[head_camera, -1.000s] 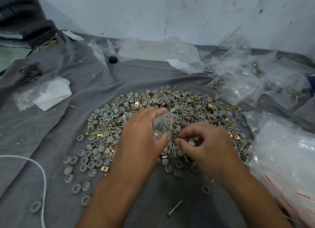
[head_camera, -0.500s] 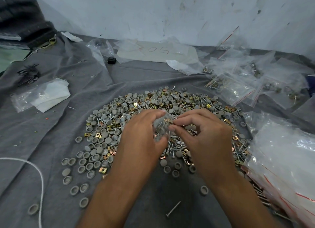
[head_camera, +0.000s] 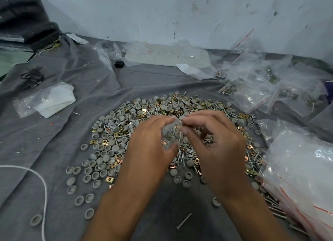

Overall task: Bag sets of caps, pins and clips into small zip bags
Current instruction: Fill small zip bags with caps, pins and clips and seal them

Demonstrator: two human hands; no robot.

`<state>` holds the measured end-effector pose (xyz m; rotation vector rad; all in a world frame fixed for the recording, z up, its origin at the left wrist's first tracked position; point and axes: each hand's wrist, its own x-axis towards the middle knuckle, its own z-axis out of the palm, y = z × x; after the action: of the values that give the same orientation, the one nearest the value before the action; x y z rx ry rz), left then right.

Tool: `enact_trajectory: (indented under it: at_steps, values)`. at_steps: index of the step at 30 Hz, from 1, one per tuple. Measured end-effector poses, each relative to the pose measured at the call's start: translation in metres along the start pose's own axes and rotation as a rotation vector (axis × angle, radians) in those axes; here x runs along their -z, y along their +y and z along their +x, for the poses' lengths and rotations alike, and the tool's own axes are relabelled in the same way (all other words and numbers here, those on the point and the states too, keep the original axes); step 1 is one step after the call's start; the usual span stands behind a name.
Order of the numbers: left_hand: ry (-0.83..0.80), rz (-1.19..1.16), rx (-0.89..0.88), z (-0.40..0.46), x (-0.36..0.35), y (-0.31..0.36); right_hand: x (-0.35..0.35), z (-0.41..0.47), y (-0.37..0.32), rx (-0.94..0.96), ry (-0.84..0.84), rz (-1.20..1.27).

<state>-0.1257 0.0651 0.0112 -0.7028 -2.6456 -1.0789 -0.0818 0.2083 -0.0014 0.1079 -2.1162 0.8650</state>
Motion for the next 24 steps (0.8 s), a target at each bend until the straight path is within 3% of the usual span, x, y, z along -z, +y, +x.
enact_trajectory:
  at_steps: [6, 10, 12, 16, 21, 24]
  values:
    - [0.005, 0.004, -0.005, 0.0, 0.001, 0.001, -0.005, -0.001, 0.002, -0.124, -0.114, 0.035]
    - [0.007, 0.027, 0.013, -0.002, 0.002, -0.003, 0.011, 0.012, 0.017, -0.298, 0.042, 0.141]
    - [0.009, 0.025, 0.007, -0.001, 0.002, -0.003, 0.013, 0.015, 0.016, -0.276, 0.086, 0.198]
    - [0.013, 0.009, -0.002, -0.001, 0.001, 0.002, -0.003, 0.005, 0.005, -0.085, -0.151, 0.06]
    - [0.016, 0.016, 0.012, -0.001, 0.002, -0.001, 0.002, 0.007, 0.021, -0.217, -0.208, 0.037]
    - [-0.002, 0.032, 0.013, 0.0, 0.003, -0.001, -0.001, 0.0, 0.035, -0.281, -0.543, -0.296]
